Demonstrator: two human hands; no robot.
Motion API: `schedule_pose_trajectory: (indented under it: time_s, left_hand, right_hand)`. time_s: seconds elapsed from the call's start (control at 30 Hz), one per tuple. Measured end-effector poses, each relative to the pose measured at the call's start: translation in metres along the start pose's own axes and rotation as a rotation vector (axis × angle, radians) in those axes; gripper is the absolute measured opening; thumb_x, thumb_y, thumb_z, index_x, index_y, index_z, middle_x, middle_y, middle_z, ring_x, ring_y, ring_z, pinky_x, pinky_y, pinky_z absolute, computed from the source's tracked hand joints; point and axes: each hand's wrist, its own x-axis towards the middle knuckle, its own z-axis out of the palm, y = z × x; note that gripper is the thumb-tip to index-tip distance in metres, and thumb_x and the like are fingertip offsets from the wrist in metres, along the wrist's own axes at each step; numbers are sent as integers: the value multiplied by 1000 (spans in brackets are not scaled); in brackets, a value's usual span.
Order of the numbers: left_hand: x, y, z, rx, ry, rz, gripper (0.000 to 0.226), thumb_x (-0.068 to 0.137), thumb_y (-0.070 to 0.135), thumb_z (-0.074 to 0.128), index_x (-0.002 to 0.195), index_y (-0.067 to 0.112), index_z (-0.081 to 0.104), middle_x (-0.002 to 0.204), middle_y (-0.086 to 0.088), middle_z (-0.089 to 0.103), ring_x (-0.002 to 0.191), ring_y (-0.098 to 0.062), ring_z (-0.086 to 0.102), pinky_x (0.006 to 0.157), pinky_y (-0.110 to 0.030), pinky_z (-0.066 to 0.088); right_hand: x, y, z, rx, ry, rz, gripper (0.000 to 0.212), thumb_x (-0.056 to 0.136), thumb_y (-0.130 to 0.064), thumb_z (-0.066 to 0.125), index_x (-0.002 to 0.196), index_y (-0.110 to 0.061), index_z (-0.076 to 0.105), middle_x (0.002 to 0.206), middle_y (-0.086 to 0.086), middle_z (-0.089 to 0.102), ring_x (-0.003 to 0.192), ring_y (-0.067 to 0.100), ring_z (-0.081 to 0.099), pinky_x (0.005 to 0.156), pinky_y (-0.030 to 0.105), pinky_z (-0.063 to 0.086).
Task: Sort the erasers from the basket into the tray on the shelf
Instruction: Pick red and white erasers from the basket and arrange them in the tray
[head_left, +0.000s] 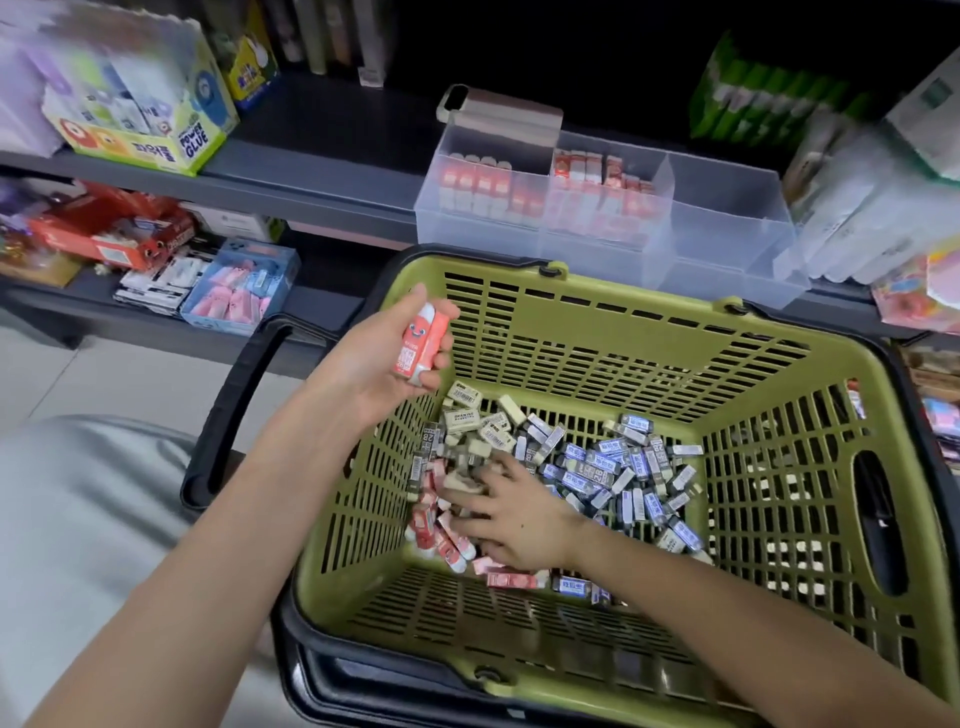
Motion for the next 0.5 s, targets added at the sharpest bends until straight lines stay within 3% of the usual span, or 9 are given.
schedule_pose_trajectory:
  time_s: [0.13,0.3,0.43,0.5]
  left_hand:
    - [0,-1,-1,-5,-1,0,37,99,39,43,86,13,66,61,-1,56,48,-10,50,37,-18,36]
    - [1,-1,0,-1,16,-12,37,99,38,43,88,12,65,61,-2,57,49,-10,51,37,-18,36]
    - [1,0,1,-12,32,-19,37,99,38,43,87,12,66,61,-2,57,49,-10,51,37,-19,35]
    - [0,1,1,-16,29,-25,37,99,38,43,85,12,66,61,-2,57,49,-11,51,37,-18,36]
  right_hand:
    - [-32,23,3,57,-28,250,25,83,-44,55,104,-32,62,124,-5,59,111,28,57,93,49,45]
    - [-68,58,-4,27,-38,414,50,75,-31,75,121,-31,57,131,2,57,101,35,62,86,52,51]
    - [-78,63,-18,50,-71,632,55,82,-47,66,133,-35,49,140,7,50,113,42,57,90,61,46]
    - [-77,53,-27,64,-43,611,64,73,-53,71,131,-34,52,133,7,56,100,37,64,73,53,56]
